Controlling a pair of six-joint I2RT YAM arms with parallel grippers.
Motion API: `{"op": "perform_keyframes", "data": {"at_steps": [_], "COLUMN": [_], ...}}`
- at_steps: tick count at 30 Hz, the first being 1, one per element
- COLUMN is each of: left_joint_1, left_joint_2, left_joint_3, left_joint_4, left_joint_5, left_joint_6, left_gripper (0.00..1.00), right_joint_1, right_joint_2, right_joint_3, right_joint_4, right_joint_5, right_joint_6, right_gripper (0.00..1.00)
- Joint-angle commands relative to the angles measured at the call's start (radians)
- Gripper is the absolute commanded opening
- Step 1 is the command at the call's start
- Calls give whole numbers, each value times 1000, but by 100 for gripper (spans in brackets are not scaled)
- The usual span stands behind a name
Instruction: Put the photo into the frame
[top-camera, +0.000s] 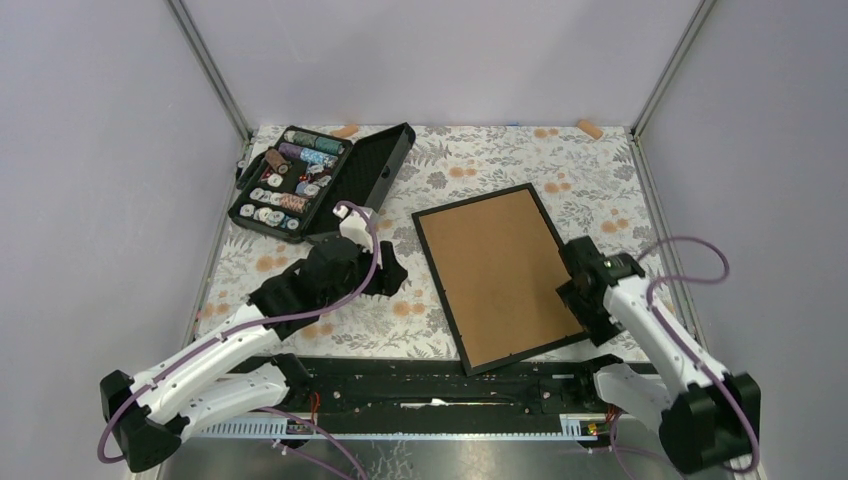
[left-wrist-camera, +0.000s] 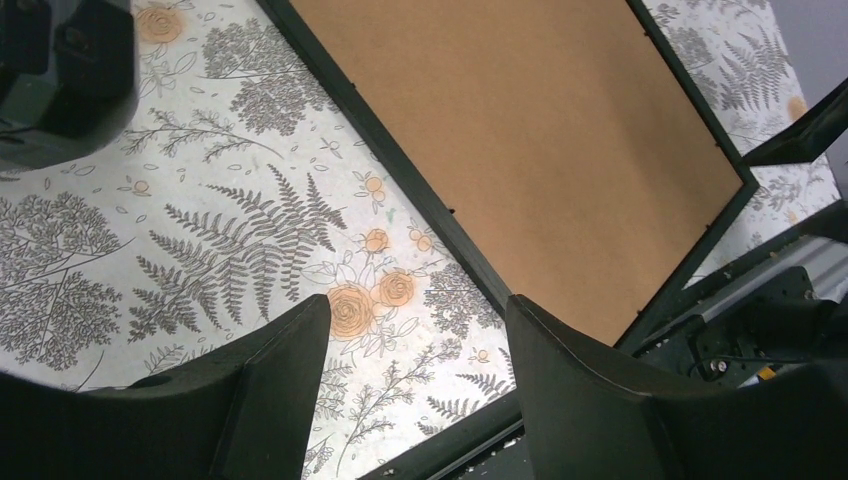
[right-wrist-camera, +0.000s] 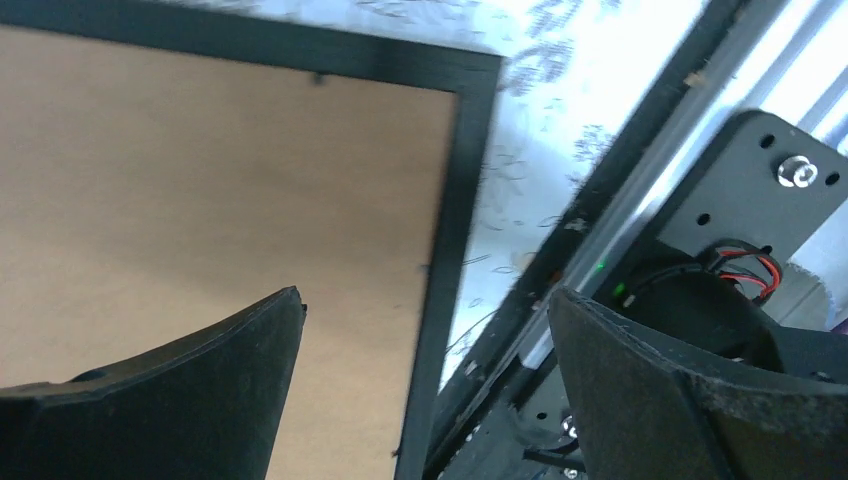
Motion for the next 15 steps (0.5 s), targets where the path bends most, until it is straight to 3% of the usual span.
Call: {"op": "perform_keyframes", "data": {"at_steps": [1,5,10,15], "left_joint_1": [5,3,4,5], "left_joint_2": [3,18,42,73], "left_joint_3": [58,78,84,92], "left_joint_4": [43,31,44,63], "left_joint_5": [54,57,49,64], "left_joint_6": [39,50,49,29], "left_gripper": [70,70,70,70], "right_joint_1": [-19,-48,-76,-143], "right_joint_2": [-168,-160,-17,55], "right_joint_3": [-142,-152,-204,-222], "right_joint_4": [-36,29,213,387], "right_joint_5": [53,118,5,29], "right_joint_6": [226,187,130,25], "right_gripper": [100,100,98,90]}}
